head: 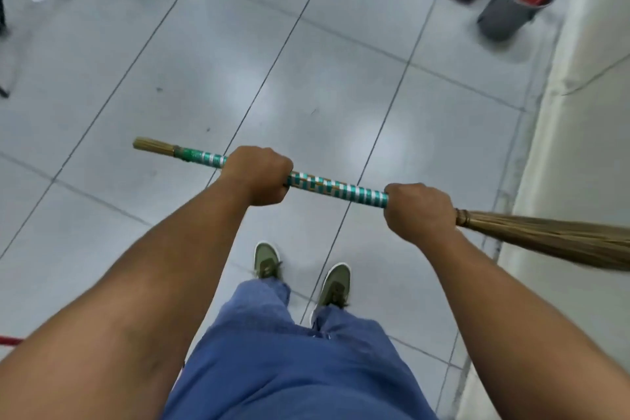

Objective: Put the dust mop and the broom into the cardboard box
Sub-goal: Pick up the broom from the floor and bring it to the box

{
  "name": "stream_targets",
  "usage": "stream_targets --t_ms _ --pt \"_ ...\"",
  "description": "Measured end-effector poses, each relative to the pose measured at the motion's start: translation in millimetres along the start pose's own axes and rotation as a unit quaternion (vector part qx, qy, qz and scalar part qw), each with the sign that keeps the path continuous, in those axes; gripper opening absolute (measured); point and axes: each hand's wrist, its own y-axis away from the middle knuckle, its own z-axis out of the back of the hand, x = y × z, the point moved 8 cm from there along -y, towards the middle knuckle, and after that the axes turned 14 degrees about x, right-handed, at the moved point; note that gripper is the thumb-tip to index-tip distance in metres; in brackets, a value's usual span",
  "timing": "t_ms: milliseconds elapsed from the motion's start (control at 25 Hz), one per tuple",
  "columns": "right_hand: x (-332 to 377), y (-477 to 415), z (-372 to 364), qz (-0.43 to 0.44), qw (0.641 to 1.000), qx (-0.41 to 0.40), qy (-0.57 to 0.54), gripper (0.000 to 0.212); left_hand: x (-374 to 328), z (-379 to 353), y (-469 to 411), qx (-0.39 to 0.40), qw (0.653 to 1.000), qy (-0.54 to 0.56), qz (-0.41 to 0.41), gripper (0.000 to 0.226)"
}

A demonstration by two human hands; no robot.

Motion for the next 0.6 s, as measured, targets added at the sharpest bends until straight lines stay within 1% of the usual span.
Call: stream_targets --t_ms 80,160,240,320,440,600 --pt "-27.2 41.5 8.2 -0.055 0.998 -0.014 -0.025 0.014 -27.5 40.8 6.6 -0.006 0.999 -0.036 -0.039 0.022" --pt "-57.8 84.3 12.6 -0.133 0.988 -0.037 -0.065 0.014 -63.7 90.2 9.3 -0.039 0.991 -0.095 -0.088 0.021" --pt "-83.6 126.6 12.5 -0.212 0.968 -0.064 -0.117 0.013 -105.7 136.9 15.8 -0.084 0.974 -0.155 -0.143 0.019" --pt "-100.8 173.0 5.0 -0.293 0.938 -0.094 -0.159 0.012 -151.4 169.3 28.4 -0.121 0.95 -0.207 -0.202 0.015" --pt "-100.2 248.8 -24.7 -0.401 0.884 -0.121 -0.21 0.011 -215.7 180.3 63.8 -0.162 0.901 -0.275 -0.293 0.014" --pt "-64.1 330.5 -80.0 -0.494 0.816 -0.116 -0.278 0.009 -279.7 152.4 115.2 -0.175 0.839 -0.345 -0.383 0.018"
